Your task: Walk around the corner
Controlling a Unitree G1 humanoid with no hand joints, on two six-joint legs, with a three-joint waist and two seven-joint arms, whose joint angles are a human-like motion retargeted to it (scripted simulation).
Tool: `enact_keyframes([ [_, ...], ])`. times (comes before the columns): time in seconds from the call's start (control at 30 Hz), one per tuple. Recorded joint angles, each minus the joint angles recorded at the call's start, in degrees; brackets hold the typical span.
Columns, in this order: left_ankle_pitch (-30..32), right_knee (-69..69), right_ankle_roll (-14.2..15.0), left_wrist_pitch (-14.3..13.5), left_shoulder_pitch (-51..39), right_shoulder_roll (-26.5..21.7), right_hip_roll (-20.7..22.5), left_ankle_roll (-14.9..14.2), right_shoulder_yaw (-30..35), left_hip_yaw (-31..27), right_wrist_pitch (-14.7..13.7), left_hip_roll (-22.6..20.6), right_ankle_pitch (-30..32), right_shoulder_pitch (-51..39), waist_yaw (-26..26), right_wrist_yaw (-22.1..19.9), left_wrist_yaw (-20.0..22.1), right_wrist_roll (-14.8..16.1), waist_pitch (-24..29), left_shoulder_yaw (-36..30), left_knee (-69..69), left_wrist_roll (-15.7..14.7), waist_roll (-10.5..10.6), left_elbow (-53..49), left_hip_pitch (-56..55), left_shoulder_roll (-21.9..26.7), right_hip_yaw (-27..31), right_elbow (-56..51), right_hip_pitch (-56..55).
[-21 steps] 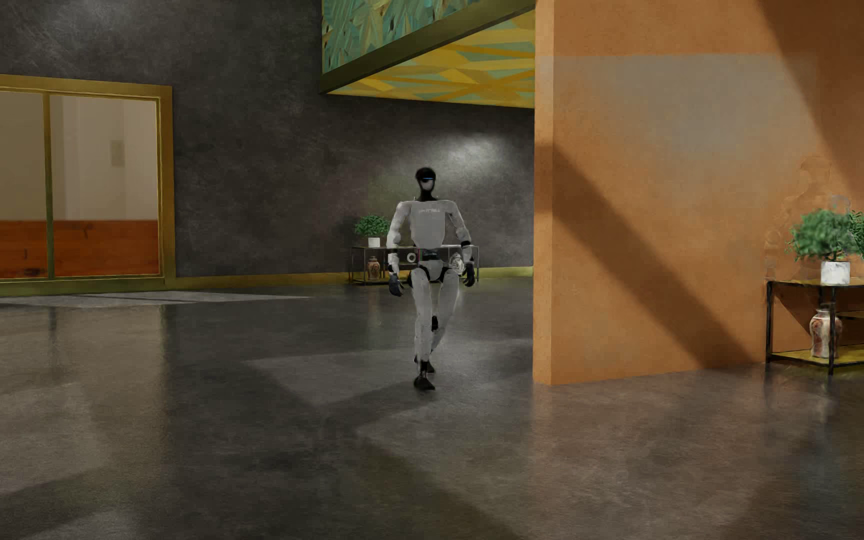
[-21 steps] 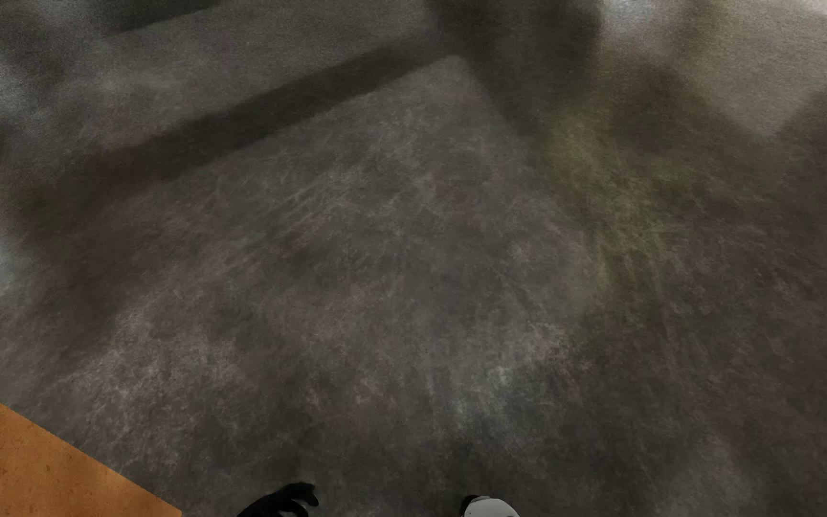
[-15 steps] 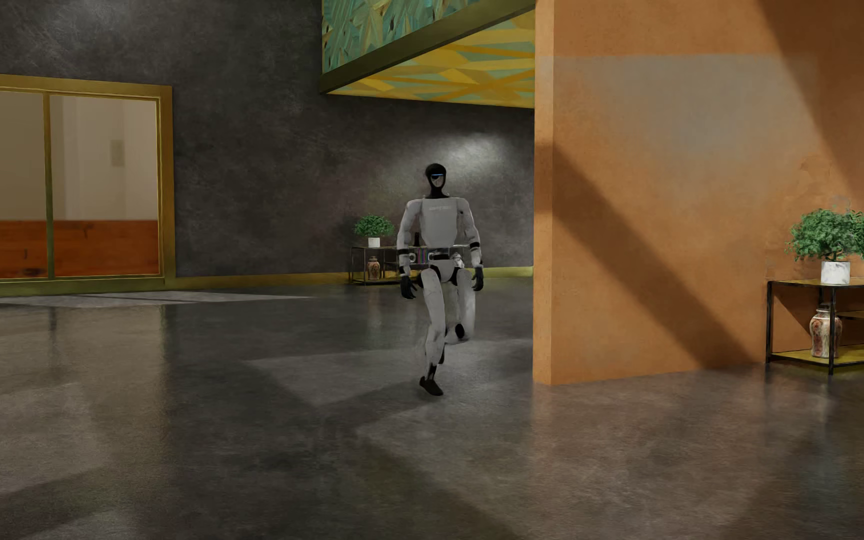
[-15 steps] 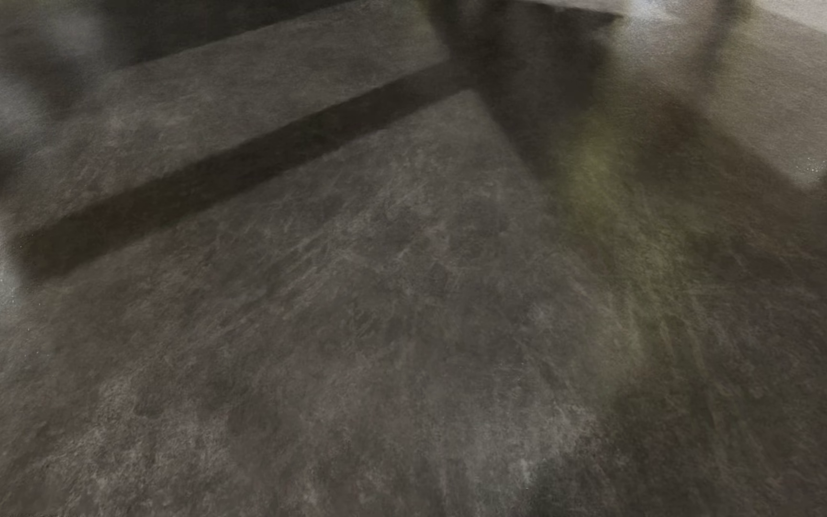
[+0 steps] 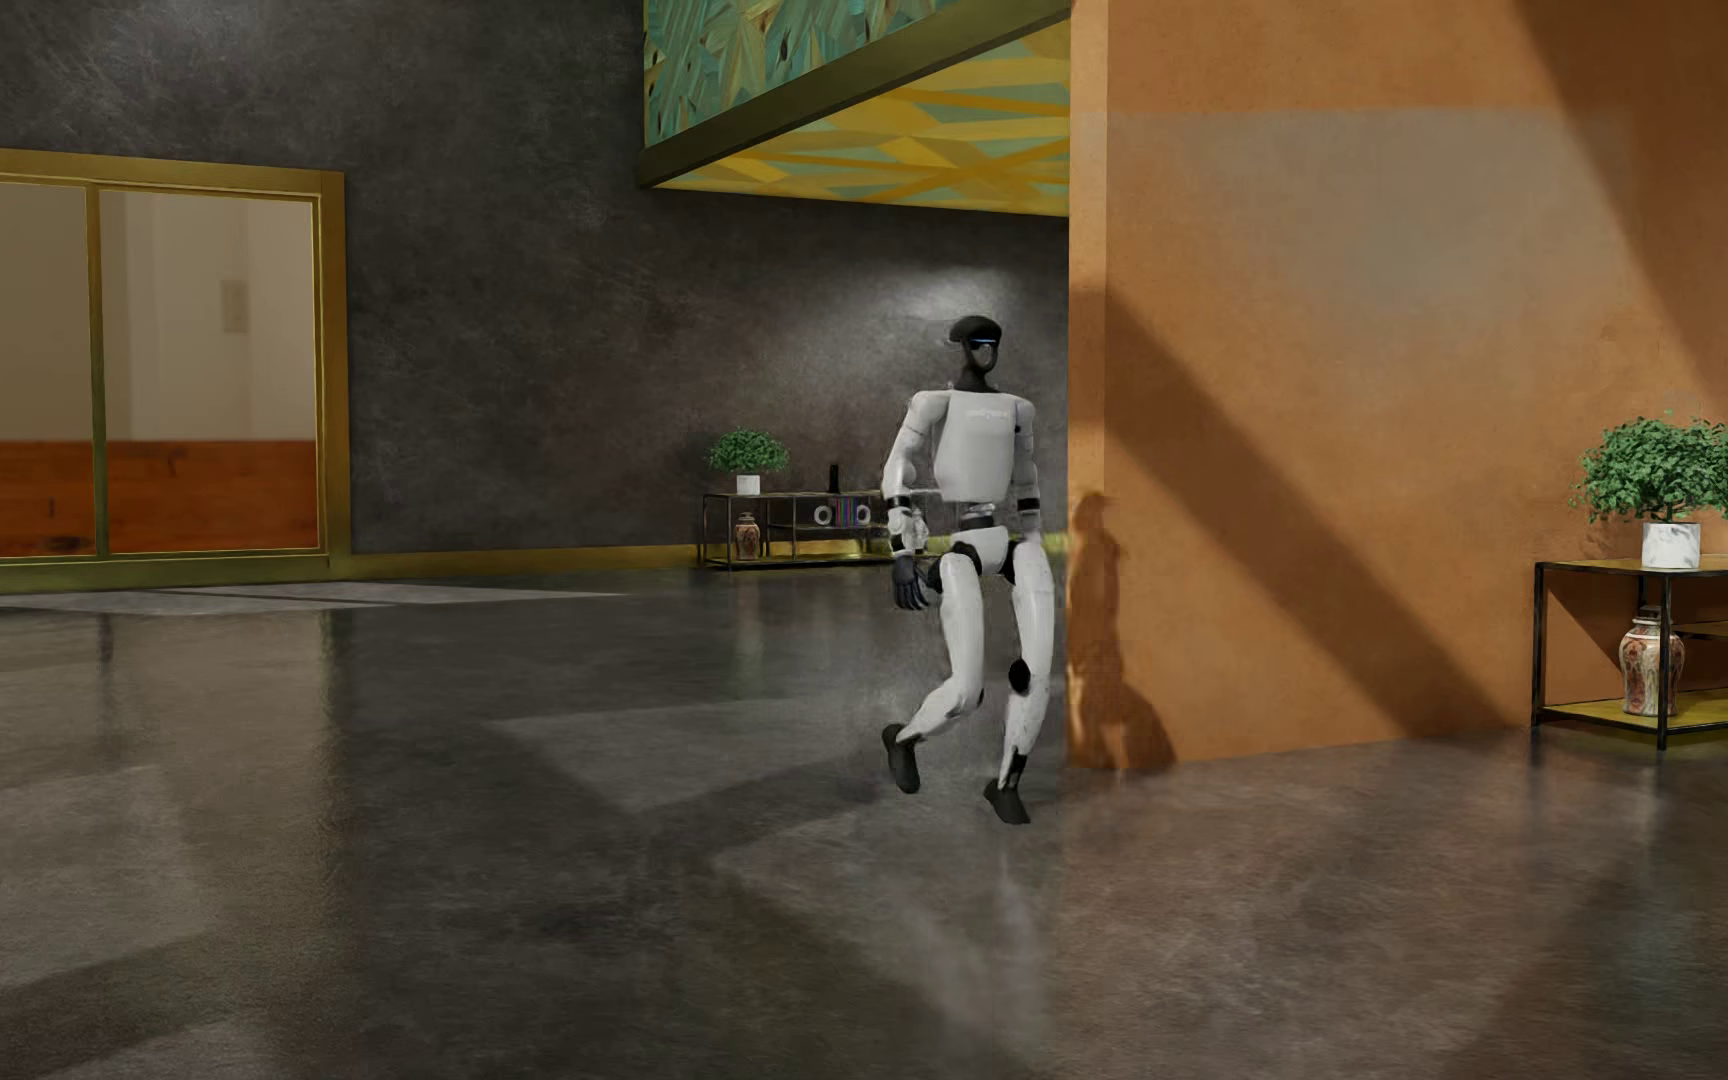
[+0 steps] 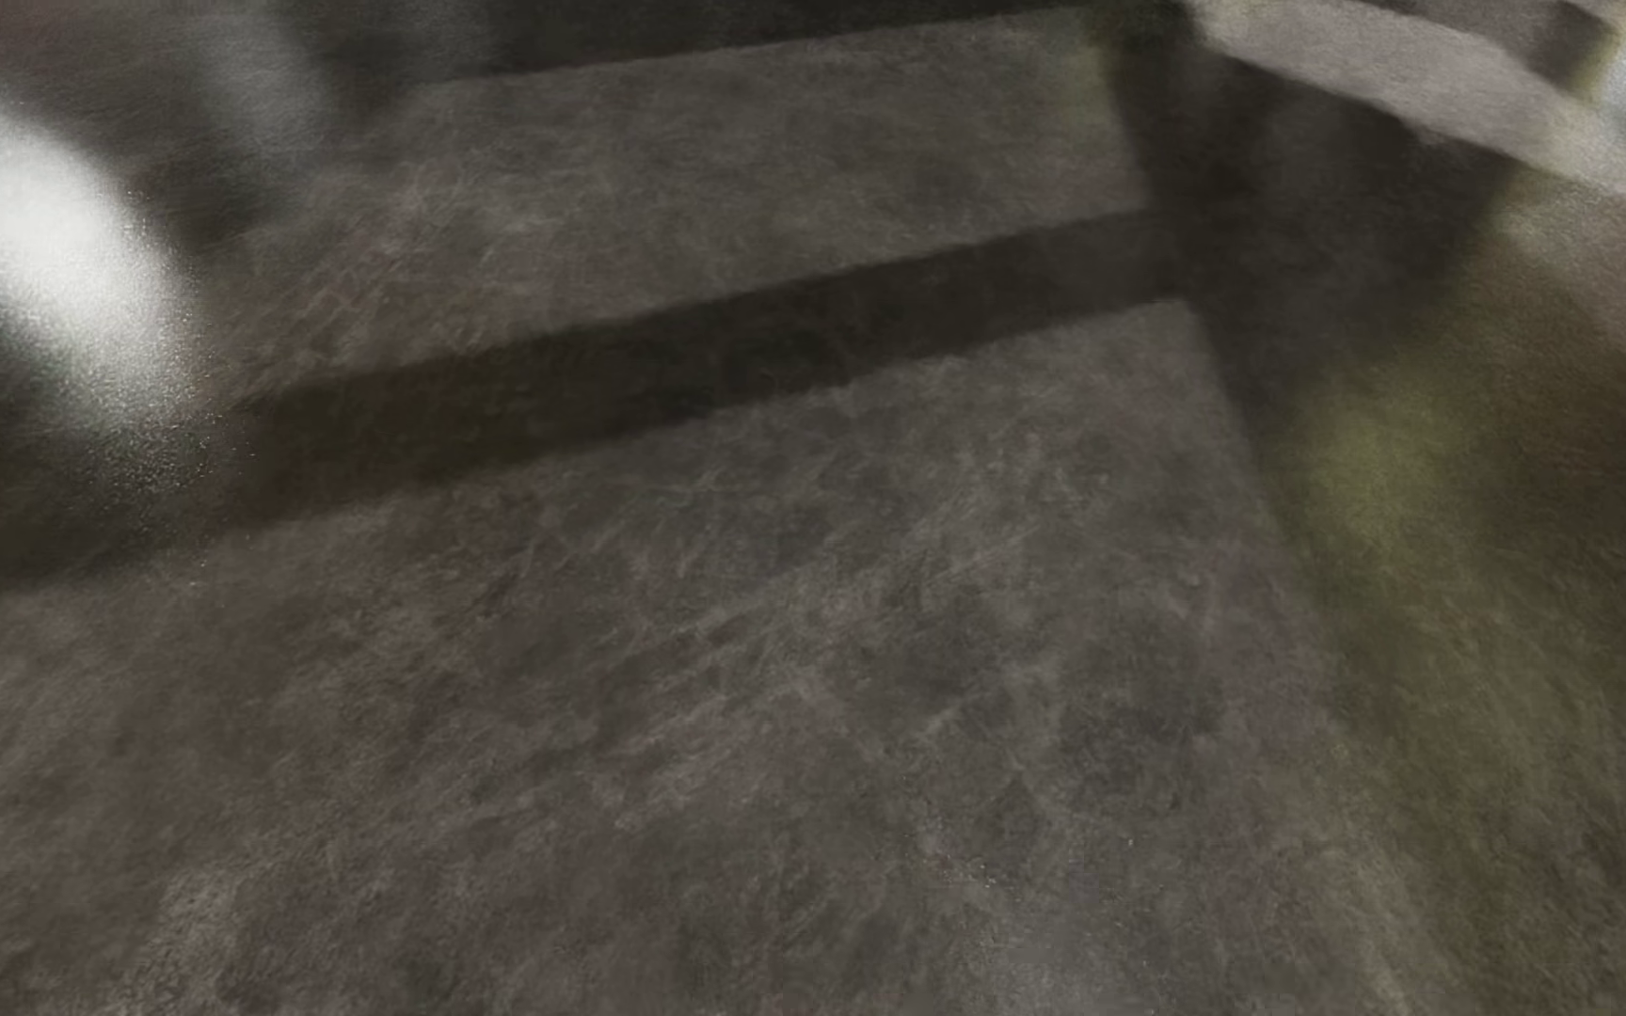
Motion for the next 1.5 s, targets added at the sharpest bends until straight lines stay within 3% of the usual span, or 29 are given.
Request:
enact_keyframes([
  [0.1, -11.0, -31.47, 0.0, 0.0, -3.6, -1.58, 0.47, 0.0, -0.41, 0.0, 0.0, 0.62, -0.65, 3.69, -8.24, 0.0, 0.0, 0.0, -0.14, 2.04, -2.91, 0.0, 4.71, -6.38, 10.22, 0.89, 0.0, 0.18, -7.35],
  [0.17, -18.31, -46.4, 0.0, 0.0, -5.71, -1.54, -0.7, 0.0, -0.35, 0.0, 0.0, 1.51, 30.32, 6.4, -9.77, 0.0, 0.0, 0.0, -2.17, 6.12, -2.82, 0.0, 6.44, -10.21, 13.33, 2.07, 0.0, 0.57, -10.85],
  [0.2, -22.56, -44.77, 0.0, 0.0, -6.41, -1.44, -2.32, 0.0, 0.11, 0.0, 0.0, 1.57, 35.4, 7.91, -10.87, 0.0, 0.0, 0.0, -2.56, 7.43, -1.95, 0.0, 6.08, -11.82, 16.16, 3.06, 0.0, 0.71, -12.01],
  [0.23, -25.01, -39.39, 0.0, 0.0, -6.75, -1.38, -3.04, 0.0, -0.69, 0.0, 0.0, 1.49, 28.42, 9.41, -12.21, 0.0, 0.0, 0.0, -1.7, 7.82, 0.14, 0.0, 5.96, -13.22, 19.91, 3.75, 0.0, 0.37, -10.46],
  [0.27, -22.89, -37.32, 0.0, 0.0, -7.07, -1.58, -1.41, 0.0, 1.05, 0.0, 0.0, 2.48, 19.34, 8.68, -13.63, 0.0, 0.0, 0.0, -1.74, 8.75, 4.8, 0.0, 7.16, -13.64, 19.0, 3.53, 0.0, 1.6, -9.42],
  [0.3, -15.82, -34.88, 0.0, 0.0, -7.72, -1.54, -1.56, 0.0, 1.7, 0.0, 0.0, 3.56, 12.99, 7.27, -15.23, 0.0, 0.0, 0.0, -1.43, 11.41, 11.51, 0.0, 8.34, -12.14, 16.09, 1.34, 0.0, 3.04, -7.7],
  [0.37, 0.17, -35.77, 0.0, 0.0, -9.76, -3.65, -3.42, 0.0, 2.09, 0.0, 0.0, 5.78, 7.33, 3.37, -13.45, 0.0, 0.0, 0.0, -0.08, 6.1, 17.51, 0.0, 10.46, -11.58, 10.0, -0.76, 0.0, 4.67, -3.01],
  [0.4, 2.21, -36.94, 0.0, 0.0, -8.96, -4.0, -5.11, 0.0, -0.36, 0.0, 0.0, 6.91, 5.79, 2.74, -11.49, 0.0, 0.0, 0.0, -0.25, 5.42, 18.83, 0.0, 10.75, -12.93, 5.71, -1.17, 0.0, 3.59, -0.84],
  [0.53, -1.79, -39.42, 0.0, 0.0, -3.76, -4.04, -8.55, 0.0, -1.8, 0.0, 0.0, 12.11, -1.58, 2.54, -4.75, 0.0, 0.0, 0.0, -1.38, -0.44, 12.4, 0.0, 8.67, -8.33, -8.2, -2.09, 0.0, -3.45, 10.31],
  [0.6, -4.15, -41.65, 0.0, 0.0, -0.42, -3.4, -7.39, 0.0, -1.34, 0.0, 0.0, 13.76, -4.05, 1.71, -1.6, 0.0, 0.0, 0.0, -2.12, -0.56, 3.75, 0.0, 7.29, -5.81, -13.64, -1.51, 0.0, -6.56, 16.56],
  [0.67, -13.04, -43.5, 0.0, 0.0, 2.31, -3.79, -4.99, 0.0, -1.52, 0.0, 0.0, 15.14, -6.97, -0.19, 1.71, 0.0, 0.0, 0.0, -2.61, -3.07, -2.1, 0.0, 6.66, -2.48, -17.93, -0.42, 0.0, -8.79, 21.28],
  [0.7, -13.62, -43.12, 0.0, 0.0, 3.4, -4.15, -4.83, 0.0, 0.18, 0.0, 0.0, 16.38, -8.5, -2.03, 4.4, 0.0, 0.0, 0.0, -2.23, -4.95, -2.71, 0.0, 6.01, -0.63, -19.67, 0.16, 0.0, -9.64, 22.49],
  [0.77, 3.55, -42.0, 0.0, 0.0, 5.49, -5.04, -6.31, 0.0, 0.83, 0.0, 0.0, 16.86, -7.24, -4.82, 8.97, 0.0, 0.0, 0.0, -0.74, -6.16, 4.89, 0.0, 3.82, 2.45, -25.26, 0.78, 0.0, -10.71, 26.1],
  [0.8, 5.86, -41.48, 0.0, 0.0, 4.94, -5.01, -7.1, 0.0, -0.59, 0.0, 0.0, 15.43, -3.11, -4.67, 9.96, 0.0, 0.0, 0.0, -0.38, -7.83, 8.65, 0.0, 2.55, 4.94, -26.56, 0.62, 0.0, -10.7, 27.78],
  [0.87, -0.77, -32.48, 0.0, 0.0, 5.61, -4.7, -8.27, 0.0, -0.75, 0.0, 0.0, 12.14, 9.17, -2.66, 10.34, 0.0, 0.0, 0.0, -2.23, -8.94, 10.68, 0.0, 1.35, 5.92, -23.08, 0.36, 0.0, -8.3, 22.37],
  [0.9, -4.67, -24.5, 0.0, 0.0, 6.42, -4.42, -6.86, 0.0, -0.24, 0.0, 0.0, 10.4, 9.96, -2.36, 7.16, 0.0, 0.0, 0.0, -2.72, -7.01, 10.81, 0.0, 1.08, 4.21, -20.57, 0.29, 0.0, -6.75, 17.27],
  [0.97, -9.21, -7.27, 0.0, 0.0, 3.55, -3.98, -4.95, 0.0, 1.24, 0.0, 0.0, 4.86, 4.37, -0.5, -0.08, 0.0, 0.0, 0.0, -0.26, -8.66, 6.23, 0.0, 0.11, 1.3, -9.45, 0.51, 0.0, -5.84, 8.44],
  [1.03, -15.54, -1.31, 0.0, 0.0, -1.02, -3.69, -1.29, 0.0, 3.89, 0.0, 0.0, 1.84, -3.62, 2.6, -5.58, 0.0, 0.0, 0.0, 0.7, -5.39, -1.1, 0.0, 0.48, -3.78, 3.47, 0.85, 0.0, -4.52, -3.59],
  [1.1, -22.03, -10.14, 0.0, 0.0, -4.99, -3.79, 1.54, 0.0, 6.66, 0.0, 0.0, 2.77, -5.0, 5.68, -11.91, 0.0, 0.0, 0.0, 0.7, 1.64, -6.1, 0.0, 1.13, -10.14, 14.48, 1.48, 0.0, -2.75, -13.96],
  [1.17, -28.15, -27.46, 0.0, 0.0, -9.25, -3.58, 1.16, 0.0, 8.41, 0.0, 0.0, 4.46, -1.29, 8.51, -17.25, 0.0, 0.0, 0.0, -0.46, 8.82, -9.58, 0.0, 1.07, -16.7, 23.17, 2.33, 0.0, -1.0, -19.98],
  [1.23, -32.57, -46.93, 0.0, 0.0, -14.23, -3.4, 1.13, 0.0, 8.75, 0.0, 0.0, 5.49, 0.76, 11.25, -19.5, 0.0, 0.0, 0.0, -2.56, 13.18, -11.22, 0.0, 0.82, -21.97, 30.17, 3.45, 0.0, -0.52, -22.46],
  [1.27, -32.72, -48.81, 0.0, 0.0, -15.47, -3.55, 0.28, 0.0, 8.83, 0.0, 0.0, 6.31, -1.12, 12.07, -20.97, 0.0, 0.0, 0.0, -3.39, 15.13, -11.26, 0.0, 0.3, -24.14, 32.86, 4.02, 0.0, -0.36, -23.89],
  [1.3, -31.03, -46.31, 0.0, 0.0, -16.11, -3.57, -0.02, 0.0, 8.66, 0.0, 0.0, 9.55, -0.85, 12.89, -23.84, 0.0, 0.0, 0.0, -3.39, 16.77, -10.27, 0.0, 0.81, -25.29, 35.19, 4.04, 0.0, -0.11, -24.77],
  [1.33, -26.84, -38.28, 0.0, 0.0, -15.8, -3.53, 0.6, 0.0, 9.46, 0.0, 0.0, 12.61, 3.85, 12.79, -25.06, 0.0, 0.0, 0.0, -3.53, 17.86, -7.18, 0.0, 2.06, -25.57, 36.06, 3.59, 0.0, 1.25, -27.55],
  [1.37, -18.82, -30.4, 0.0, 0.0, -14.39, -3.38, 3.27, 0.0, 10.84, 0.0, 0.0, 16.21, 4.89, 11.6, -24.74, 0.0, 0.0, 0.0, -2.75, 18.05, -0.82, 0.0, 4.52, -23.6, 35.74, 1.82, 0.0, 4.48, -28.58],
  [1.4, -9.34, -26.36, 0.0, 0.0, -12.69, -2.9, 4.83, 0.0, 11.11, 0.0, 0.0, 17.61, 2.1, 9.47, -23.15, 0.0, 0.0, 0.0, -2.13, 17.89, 9.73, 0.0, 4.93, -21.45, 32.65, 1.19, 0.0, 6.56, -25.67],
  [1.43, -2.11, -25.04, 0.0, 0.0, -11.97, -1.87, 5.67, 0.0, 9.64, 0.0, 0.0, 15.83, -1.63, 8.98, -21.19, 0.0, 0.0, 0.0, -2.63, 14.8, 25.39, 0.0, 4.12, -19.23, 25.15, 1.55, 0.0, 5.16, -22.97],
  [1.47, -2.72, -27.1, 0.0, 0.0, -11.79, -1.32, 8.13, 0.0, 8.73, 0.0, 0.0, 16.15, -2.66, 8.18, -16.82, 0.0, 0.0, 0.0, -1.87, 11.1, 38.15, 0.0, 4.78, -16.12, 18.85, 1.18, 0.0, 2.63, -17.5],
  [1.5, -3.96, -30.17, 0.0, 0.0, -10.79, -0.91, 9.02, 0.0, 7.64, 0.0, 0.0, 14.1, -2.25, 6.79, -11.98, 0.0, 0.0, 0.0, -1.18, 7.47, 44.54, 0.0, 3.64, -12.46, 13.74, 0.7, 0.0, -0.27, -11.91],
])
